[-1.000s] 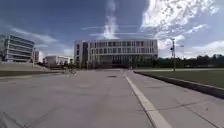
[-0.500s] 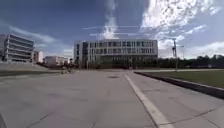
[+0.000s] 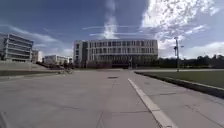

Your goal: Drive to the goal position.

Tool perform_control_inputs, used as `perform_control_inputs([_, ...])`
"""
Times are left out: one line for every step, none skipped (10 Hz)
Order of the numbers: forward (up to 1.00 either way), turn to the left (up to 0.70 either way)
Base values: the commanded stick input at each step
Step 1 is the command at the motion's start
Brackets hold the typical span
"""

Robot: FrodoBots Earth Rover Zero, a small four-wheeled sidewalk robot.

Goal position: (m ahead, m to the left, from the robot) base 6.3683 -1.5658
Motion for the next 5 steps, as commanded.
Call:
perform_control_inputs([0.70, -0.01])
perform_control_inputs([0.70, -0.01])
perform_control_inputs([0.70, -0.01])
perform_control_inputs([0.70, -0.01])
perform_control_inputs([0.70, -0.01])
